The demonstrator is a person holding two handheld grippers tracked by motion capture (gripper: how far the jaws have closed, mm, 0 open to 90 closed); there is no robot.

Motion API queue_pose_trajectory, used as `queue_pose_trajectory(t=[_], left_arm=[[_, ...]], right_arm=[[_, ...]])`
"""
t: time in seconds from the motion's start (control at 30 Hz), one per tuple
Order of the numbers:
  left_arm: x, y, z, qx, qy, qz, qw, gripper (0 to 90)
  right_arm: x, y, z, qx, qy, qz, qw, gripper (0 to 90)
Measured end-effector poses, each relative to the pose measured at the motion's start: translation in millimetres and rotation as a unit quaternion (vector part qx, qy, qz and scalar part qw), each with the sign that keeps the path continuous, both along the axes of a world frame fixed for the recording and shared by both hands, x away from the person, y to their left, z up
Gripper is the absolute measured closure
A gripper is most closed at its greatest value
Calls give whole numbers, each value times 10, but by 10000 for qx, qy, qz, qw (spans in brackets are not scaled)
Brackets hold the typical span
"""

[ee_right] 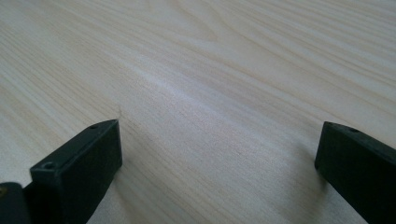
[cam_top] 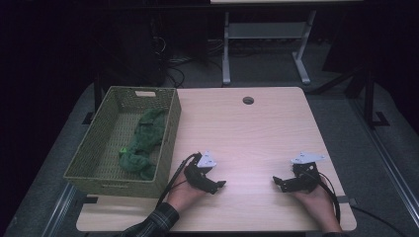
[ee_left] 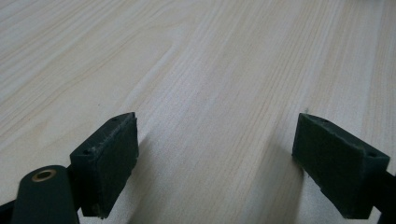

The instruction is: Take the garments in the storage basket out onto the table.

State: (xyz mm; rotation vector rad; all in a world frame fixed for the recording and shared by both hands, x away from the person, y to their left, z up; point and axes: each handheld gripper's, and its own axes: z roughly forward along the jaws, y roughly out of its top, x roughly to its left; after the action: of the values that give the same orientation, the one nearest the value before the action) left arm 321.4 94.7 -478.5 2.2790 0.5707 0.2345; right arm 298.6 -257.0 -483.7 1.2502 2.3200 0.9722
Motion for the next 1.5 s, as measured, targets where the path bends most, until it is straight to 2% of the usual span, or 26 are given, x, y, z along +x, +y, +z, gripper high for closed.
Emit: queue_pose_trajectory(t=[0.3,0.37,0.43,0.47,0.7,0.8,0.97,1.0,1.23,1.33,1.5], left_arm=[[45,-34,-1,-8,-11,-31,10000,134],[55,-42,14,44,8,-57,10000,134],[55,-27,12,17,3,-75,10000,134],[50,-24,4,-76,64,-39,9999,134],[51,69,110,-103,-26,19,9999,133],[46,134,149,-186,8,131,9997,133],[59,210,236,-167,-10,219,9996,133],[59,215,249,-245,-2,277,9993,133],[46,255,304,-200,5,254,9995,133],[51,270,339,-328,10,301,9990,134],[58,259,365,-290,7,292,9992,134]], right_arm=[[4,1,0,-10,11,5,10000,2],[4,0,0,-9,8,8,10000,3],[4,0,0,-8,10,6,10000,3],[4,0,0,-7,11,5,10000,2],[10,-1,1,-6,19,34,10000,2],[14,-2,1,-3,16,50,10000,1],[2,3,2,-4,33,-10,10000,2],[2,3,2,-5,31,-15,10000,2],[1,5,0,4,23,-23,10000,2],[1,5,0,4,24,-23,10000,2],[0,5,1,-2,21,-31,10000,2]])
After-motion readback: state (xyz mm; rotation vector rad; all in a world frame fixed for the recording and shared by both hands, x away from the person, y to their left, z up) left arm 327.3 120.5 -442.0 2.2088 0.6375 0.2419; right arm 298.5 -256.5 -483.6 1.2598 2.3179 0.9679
